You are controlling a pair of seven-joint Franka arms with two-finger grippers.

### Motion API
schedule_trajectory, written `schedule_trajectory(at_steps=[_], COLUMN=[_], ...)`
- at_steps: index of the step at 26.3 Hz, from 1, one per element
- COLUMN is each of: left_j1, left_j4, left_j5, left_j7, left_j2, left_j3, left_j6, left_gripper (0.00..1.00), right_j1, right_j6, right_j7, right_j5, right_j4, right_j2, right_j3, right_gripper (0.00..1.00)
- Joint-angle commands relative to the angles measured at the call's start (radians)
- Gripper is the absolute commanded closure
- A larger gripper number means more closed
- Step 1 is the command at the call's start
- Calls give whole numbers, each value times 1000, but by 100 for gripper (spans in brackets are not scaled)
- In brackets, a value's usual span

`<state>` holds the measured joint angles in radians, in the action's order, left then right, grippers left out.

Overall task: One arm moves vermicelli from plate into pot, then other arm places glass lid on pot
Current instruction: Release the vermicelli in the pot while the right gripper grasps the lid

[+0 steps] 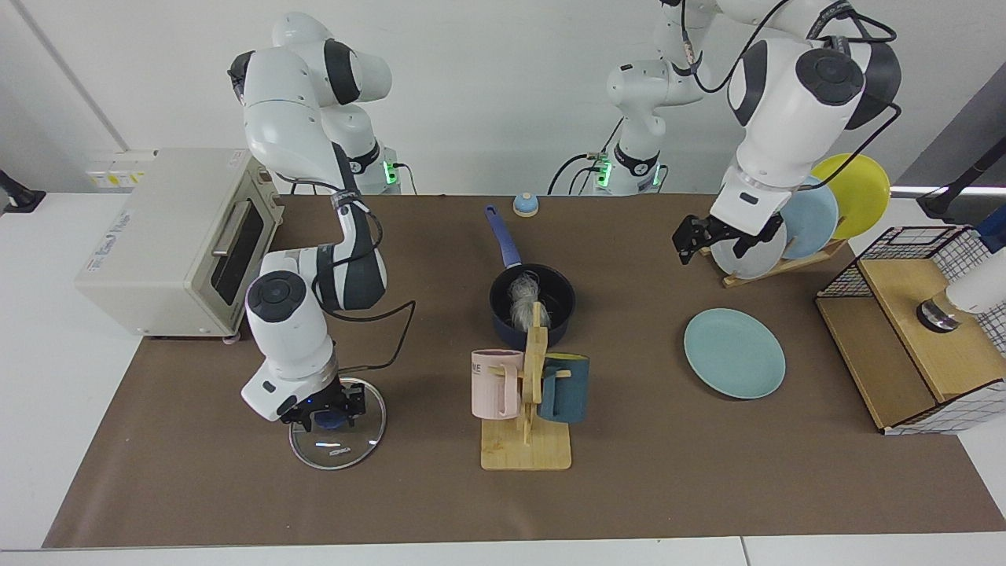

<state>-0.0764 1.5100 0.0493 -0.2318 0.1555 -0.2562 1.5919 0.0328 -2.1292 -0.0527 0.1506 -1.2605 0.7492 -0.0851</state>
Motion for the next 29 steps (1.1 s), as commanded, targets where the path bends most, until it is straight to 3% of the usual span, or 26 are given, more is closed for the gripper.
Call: schedule_trajectory(at_steps=[1, 4, 10, 15, 23, 29], left_j1=[1, 1, 0, 0, -3, -3], left_j4=[82, 107, 105, 102, 99, 99], left_j5=[-65, -83, -72, -68, -66, -68], left_j7=[147, 227, 230, 227, 229, 229], left_j2=[-93, -129, -131, -131, -136, -136], left_j3=[75, 120, 129, 121, 121, 118], left_j6=[-9, -20, -4, -3, -7, -3], left_gripper=[0, 0, 0, 0, 0, 0], right_j1=[-14, -14, -14, 1, 84, 130], right_j6=[2, 8, 9, 58, 81, 169], right_j7=[25, 24, 19, -51, -292, -361], right_j5=[-25, -42, -42, -40, -23, -20], right_j4=[-48, -48, -48, -60, -288, -447], right_j2=[-36, -42, -54, -119, -362, -559], right_j3=[-12, -12, -12, -12, -10, -10], right_gripper=[63, 99, 100, 100, 100, 100])
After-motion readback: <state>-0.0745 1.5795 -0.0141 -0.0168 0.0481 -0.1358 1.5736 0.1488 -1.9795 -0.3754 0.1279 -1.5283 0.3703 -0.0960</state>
